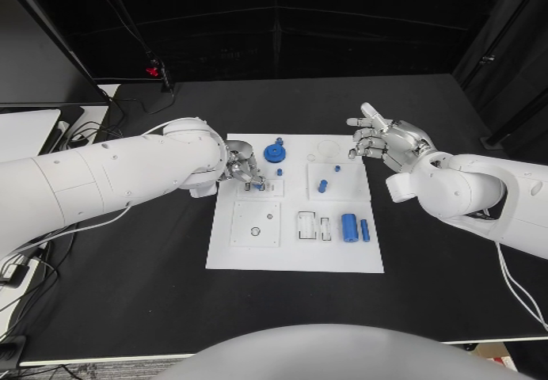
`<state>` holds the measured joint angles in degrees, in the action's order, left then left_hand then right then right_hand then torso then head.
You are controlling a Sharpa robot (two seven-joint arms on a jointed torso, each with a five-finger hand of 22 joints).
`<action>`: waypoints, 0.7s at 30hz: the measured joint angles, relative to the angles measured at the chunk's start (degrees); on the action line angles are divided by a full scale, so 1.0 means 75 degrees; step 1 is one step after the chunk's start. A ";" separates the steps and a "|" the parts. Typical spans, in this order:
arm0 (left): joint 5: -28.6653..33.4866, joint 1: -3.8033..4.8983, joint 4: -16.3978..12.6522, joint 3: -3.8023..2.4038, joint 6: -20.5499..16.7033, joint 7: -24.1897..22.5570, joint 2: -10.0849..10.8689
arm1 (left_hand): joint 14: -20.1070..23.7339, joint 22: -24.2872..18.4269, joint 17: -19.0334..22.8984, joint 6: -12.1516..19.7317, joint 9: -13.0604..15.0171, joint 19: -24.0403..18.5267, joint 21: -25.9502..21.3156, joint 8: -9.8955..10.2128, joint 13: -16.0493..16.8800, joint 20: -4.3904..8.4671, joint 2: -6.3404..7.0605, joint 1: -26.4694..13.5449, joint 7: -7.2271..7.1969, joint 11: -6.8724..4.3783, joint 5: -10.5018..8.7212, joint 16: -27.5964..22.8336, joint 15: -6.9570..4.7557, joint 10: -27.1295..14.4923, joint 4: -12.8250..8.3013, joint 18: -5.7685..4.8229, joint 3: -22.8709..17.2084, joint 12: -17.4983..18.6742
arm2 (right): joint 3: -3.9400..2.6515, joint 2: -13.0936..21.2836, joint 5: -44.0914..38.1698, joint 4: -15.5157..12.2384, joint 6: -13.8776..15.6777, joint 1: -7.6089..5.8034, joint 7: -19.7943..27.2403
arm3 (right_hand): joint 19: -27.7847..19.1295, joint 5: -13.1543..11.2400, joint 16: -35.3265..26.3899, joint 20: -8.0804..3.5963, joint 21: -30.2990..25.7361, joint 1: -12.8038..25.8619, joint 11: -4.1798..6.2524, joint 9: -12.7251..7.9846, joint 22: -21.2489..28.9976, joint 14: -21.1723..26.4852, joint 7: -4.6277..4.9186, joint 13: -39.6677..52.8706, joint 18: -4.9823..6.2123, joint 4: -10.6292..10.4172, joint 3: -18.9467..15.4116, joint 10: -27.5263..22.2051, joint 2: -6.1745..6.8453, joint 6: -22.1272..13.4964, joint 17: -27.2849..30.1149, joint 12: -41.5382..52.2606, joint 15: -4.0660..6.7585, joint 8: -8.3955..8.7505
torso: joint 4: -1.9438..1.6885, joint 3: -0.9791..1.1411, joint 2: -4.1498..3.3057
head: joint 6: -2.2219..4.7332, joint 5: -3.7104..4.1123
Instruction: Assemble the parts on the task board
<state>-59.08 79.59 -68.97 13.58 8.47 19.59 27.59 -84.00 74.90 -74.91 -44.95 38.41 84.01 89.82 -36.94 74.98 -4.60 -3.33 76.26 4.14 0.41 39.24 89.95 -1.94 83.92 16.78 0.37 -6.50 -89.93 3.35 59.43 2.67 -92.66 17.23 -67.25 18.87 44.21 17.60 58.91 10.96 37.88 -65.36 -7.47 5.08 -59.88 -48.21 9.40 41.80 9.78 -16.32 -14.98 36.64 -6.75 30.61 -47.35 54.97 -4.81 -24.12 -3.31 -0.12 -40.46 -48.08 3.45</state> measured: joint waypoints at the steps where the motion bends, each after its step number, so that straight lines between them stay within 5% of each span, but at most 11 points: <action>1: 0.0000 0.0001 0.0003 -0.0001 0.0006 0.0002 -0.0003 | 0.0000 0.0000 0.0000 0.0000 0.0000 0.0000 0.0000 0.0000 0.0000 0.0000 0.0000 0.0000 0.0000 0.0000 0.0000 0.0000 0.0000 0.0000 0.0000 0.0000 0.0000 0.0000 | 0.0000 0.0000 0.0004 0.0000 0.0000 0.0000 0.0000 | 0.0000 0.0000 0.0000 0.0000 0.0000 0.0000 0.0000 0.0000 0.0000 0.0000 0.0000 0.0000 0.0000 0.0000 0.0000 0.0000 0.0000 0.0000 0.0000 0.0000 0.0000 0.0000 | 0.0000 0.0001 0.0000 | -0.0003 0.0000; 21: 0.0012 0.0009 0.0014 -0.0014 0.0183 0.0059 -0.0057 | 0.0000 0.0000 0.0000 0.0013 0.0052 0.0000 0.0000 0.0001 0.0001 0.0000 -0.0001 -0.0003 0.0018 0.0000 -0.0135 0.0000 0.0000 0.0000 0.0021 0.0000 -0.0020 0.0000 | 0.0000 -0.0002 0.0145 -0.0008 -0.0003 0.0000 -0.0002 | 0.0000 0.0000 -0.0001 0.0000 0.0000 -0.0001 0.0000 0.0001 0.0011 0.0000 0.0000 -0.0027 0.0000 0.0000 0.0000 0.0000 0.0001 0.0000 0.0025 -0.0001 0.0000 0.0000 | 0.0000 0.0001 0.0001 | -0.0016 0.0007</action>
<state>-58.99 79.66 -68.86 13.47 9.84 20.04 27.17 -84.00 74.90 -74.91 -44.85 38.80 84.01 89.82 -36.93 74.98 -4.60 -3.34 76.24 4.28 0.41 38.22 89.95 -1.94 83.92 16.94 0.37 -6.66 -89.93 3.35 59.41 3.76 -92.72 17.21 -67.25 18.85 44.21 17.61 58.91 10.96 37.88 -65.37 -7.47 5.08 -59.80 -48.21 9.41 41.60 9.79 -16.32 -14.98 36.65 -6.75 30.61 -47.16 54.97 -4.81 -24.12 -3.31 -0.11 -40.46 -48.20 3.50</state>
